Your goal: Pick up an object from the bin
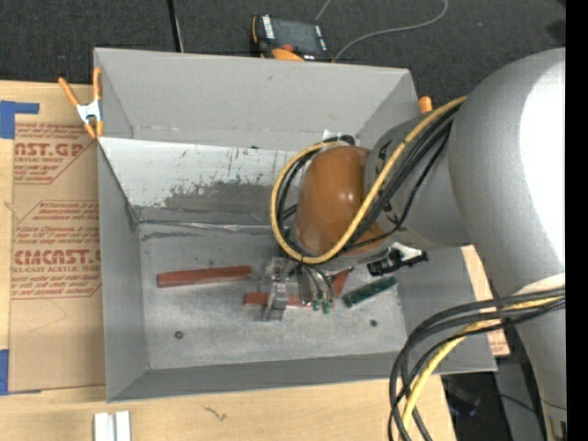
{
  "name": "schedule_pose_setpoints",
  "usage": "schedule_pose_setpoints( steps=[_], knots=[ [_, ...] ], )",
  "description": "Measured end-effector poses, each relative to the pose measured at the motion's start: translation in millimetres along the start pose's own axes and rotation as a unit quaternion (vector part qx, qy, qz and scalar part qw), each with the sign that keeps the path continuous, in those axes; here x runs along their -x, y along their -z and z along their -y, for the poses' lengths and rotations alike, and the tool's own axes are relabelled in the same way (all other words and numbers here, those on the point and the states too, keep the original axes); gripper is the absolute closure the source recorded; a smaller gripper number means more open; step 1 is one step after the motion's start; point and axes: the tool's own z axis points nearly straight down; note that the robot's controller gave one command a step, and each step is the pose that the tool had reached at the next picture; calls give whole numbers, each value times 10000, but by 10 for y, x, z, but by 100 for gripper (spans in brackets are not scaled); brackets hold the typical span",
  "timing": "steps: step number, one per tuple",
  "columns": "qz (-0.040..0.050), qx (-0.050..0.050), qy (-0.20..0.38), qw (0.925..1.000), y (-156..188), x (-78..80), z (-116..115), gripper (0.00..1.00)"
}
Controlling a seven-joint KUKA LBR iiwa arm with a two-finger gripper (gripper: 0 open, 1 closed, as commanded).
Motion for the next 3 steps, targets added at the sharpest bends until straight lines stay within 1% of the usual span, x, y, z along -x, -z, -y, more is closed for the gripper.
schedule_pose_setpoints(
  steps=[1,2,3],
  knots=[
    [5,-1,-1,10000,-1,2,3,0],
    [3,1,-1,10000,6,3,2,100],
    [59,-2,163,9998,1747,103,151,100]
  ],
)
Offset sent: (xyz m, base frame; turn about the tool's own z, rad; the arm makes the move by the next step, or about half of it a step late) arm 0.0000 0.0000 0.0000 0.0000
